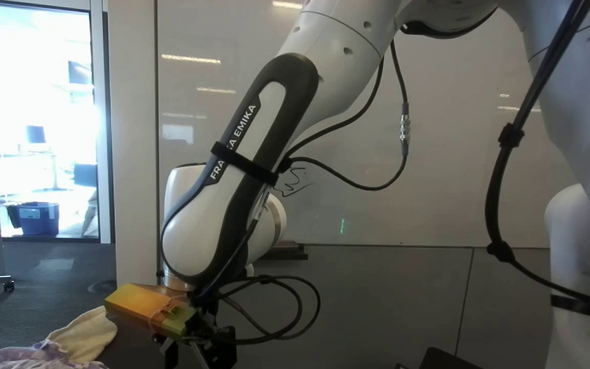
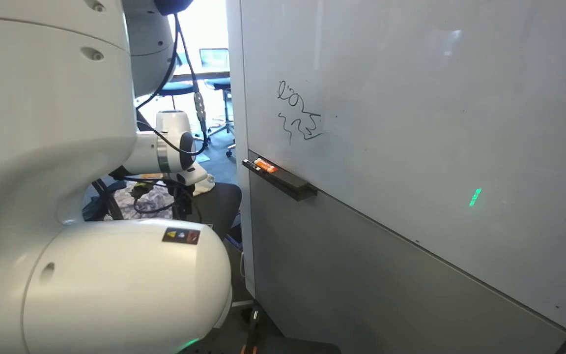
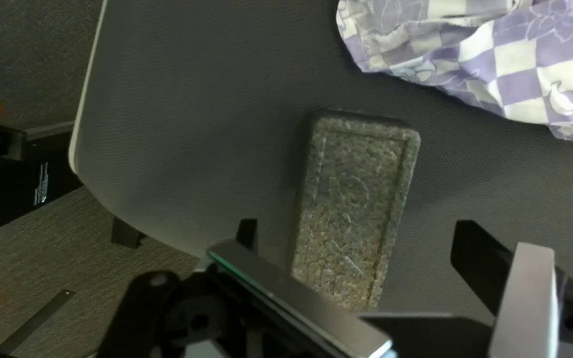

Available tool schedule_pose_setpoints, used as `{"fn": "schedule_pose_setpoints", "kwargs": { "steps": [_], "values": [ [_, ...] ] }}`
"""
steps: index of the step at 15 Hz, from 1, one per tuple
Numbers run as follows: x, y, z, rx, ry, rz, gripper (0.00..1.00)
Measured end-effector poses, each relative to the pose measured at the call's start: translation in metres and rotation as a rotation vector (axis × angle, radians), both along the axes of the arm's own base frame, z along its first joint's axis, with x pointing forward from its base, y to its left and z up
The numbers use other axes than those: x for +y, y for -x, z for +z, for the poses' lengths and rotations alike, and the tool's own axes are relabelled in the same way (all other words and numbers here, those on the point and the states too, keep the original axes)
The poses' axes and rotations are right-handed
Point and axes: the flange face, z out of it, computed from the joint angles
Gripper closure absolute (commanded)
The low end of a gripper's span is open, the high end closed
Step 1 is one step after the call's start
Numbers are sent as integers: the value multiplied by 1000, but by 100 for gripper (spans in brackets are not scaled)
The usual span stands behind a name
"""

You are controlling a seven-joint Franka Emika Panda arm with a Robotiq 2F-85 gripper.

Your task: Use the black eraser on the chair to erase the markings on the white board

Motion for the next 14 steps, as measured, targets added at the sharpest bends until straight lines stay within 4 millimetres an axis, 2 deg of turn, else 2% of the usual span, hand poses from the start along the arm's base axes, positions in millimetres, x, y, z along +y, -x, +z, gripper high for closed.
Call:
{"fn": "schedule_pose_setpoints", "kwargs": {
  "steps": [8,9,10,14],
  "values": [
    [-11,0,-16,29,11,-23,0],
    [-11,1,-17,31,11,-24,25],
    [-11,1,-18,33,11,-25,25],
    [-11,0,-18,31,10,-16,57]
  ]
}}
